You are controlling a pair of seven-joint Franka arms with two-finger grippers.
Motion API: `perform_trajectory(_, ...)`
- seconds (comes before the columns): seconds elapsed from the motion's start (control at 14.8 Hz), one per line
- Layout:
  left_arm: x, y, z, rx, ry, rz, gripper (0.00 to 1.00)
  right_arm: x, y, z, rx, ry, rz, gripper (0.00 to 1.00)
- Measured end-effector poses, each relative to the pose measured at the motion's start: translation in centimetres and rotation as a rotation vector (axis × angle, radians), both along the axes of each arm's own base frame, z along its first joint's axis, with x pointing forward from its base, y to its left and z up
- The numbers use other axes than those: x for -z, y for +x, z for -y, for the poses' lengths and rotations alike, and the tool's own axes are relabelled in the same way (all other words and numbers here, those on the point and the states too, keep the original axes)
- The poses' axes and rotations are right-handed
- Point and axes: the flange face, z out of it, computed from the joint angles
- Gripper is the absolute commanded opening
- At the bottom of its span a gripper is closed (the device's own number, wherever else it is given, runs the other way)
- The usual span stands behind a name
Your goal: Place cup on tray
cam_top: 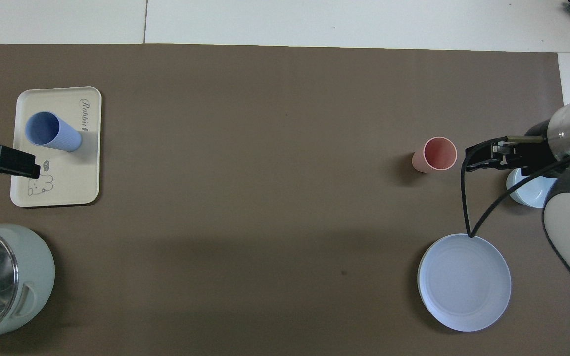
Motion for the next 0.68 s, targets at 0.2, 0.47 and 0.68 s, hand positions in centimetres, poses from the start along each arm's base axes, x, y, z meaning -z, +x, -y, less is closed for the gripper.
perform_trajectory(0.2,0.29,0.01,0.21,0.004,0.000,-0.003,1.00,-0.06,-0.05,0.00,-0.010,0.000,0.001,0.99)
perform_trajectory(0.47,0.85,0.07,0.42,0.007,0.000,-0.005,1.00,-0.25,-0.14,-0.01,-0.014,0.000,0.005,0.99)
perform_trajectory(0.68,0.82,-0.02,0.42,0.007,0.000,-0.003,1.00,-0.50,-0.25,-0.01,-0.015,0.001,0.009,0.99)
